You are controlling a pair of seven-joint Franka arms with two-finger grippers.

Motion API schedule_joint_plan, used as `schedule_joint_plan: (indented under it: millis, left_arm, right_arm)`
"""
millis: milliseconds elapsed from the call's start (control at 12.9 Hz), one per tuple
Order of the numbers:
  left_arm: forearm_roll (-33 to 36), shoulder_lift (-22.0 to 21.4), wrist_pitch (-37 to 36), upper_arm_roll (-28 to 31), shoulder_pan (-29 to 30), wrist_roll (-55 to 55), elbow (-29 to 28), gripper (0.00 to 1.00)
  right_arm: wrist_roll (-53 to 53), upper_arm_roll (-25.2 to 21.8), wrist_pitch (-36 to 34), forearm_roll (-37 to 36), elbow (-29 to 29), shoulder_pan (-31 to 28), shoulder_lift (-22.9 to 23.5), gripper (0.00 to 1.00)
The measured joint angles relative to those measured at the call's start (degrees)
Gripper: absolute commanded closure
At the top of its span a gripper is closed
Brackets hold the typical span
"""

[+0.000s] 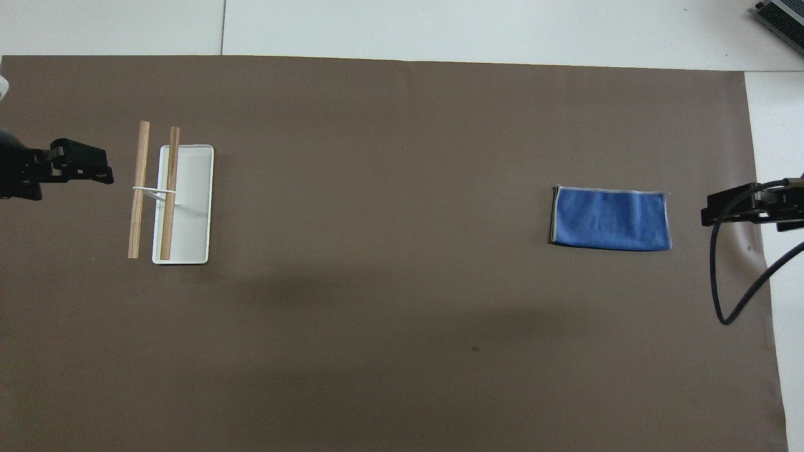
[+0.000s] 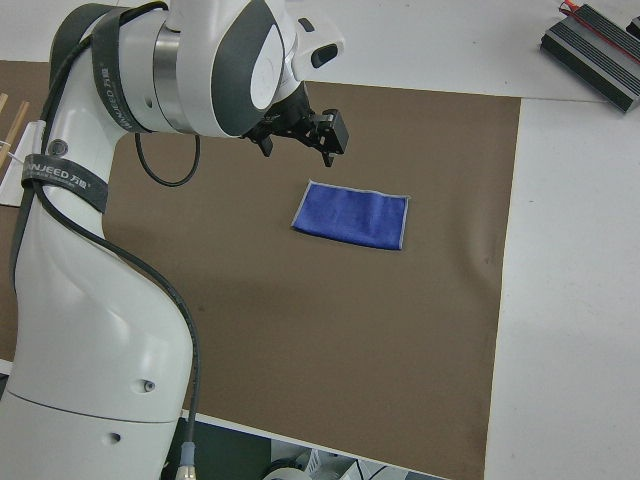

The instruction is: Right arm passes towel to left arm to hang

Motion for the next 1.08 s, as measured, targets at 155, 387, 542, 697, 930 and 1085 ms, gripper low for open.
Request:
schedule_joint_plan:
  millis: [155,387,542,697,930,1085]
  left_arm:
    - [0.0,0.0,0.0,0.0,0.0,0.4,0.0,0.00]
    - [0.0,0.0,0.0,0.0,0.0,0.6,-0.1,0.00]
    - [0.0,0.0,0.0,0.0,0.0,0.6,-0.1,0.00]
    - [0.0,0.0,0.0,0.0,0.0,0.7,-0.1,0.00]
    - [0.0,0.0,0.0,-0.1,0.0,0.7,-0.1,0.00]
    - [0.0,0.0,0.0,-0.1,0.0,0.7,-0.1,0.00]
  right_arm:
    - [0.0,0.0,0.0,0.0,0.0,0.0,0.0,0.00]
    - [0.0,-0.1,0.2,0.0,-0.7,-0.1,-0.2,0.00]
    - [0.0,-0.1,2.5,0.0,-2.2,-0.3,-0.5,0.00]
    - [0.0,-0.1,8.8,0.0,-6.3,-0.4,-1.5,0.00]
    - [0.0,-0.1,19.1,0.0,-15.4,-0.4,-2.5,0.00]
    - [0.0,-0.2,24.9,0.0,-20.0,-0.4,-2.3,0.00]
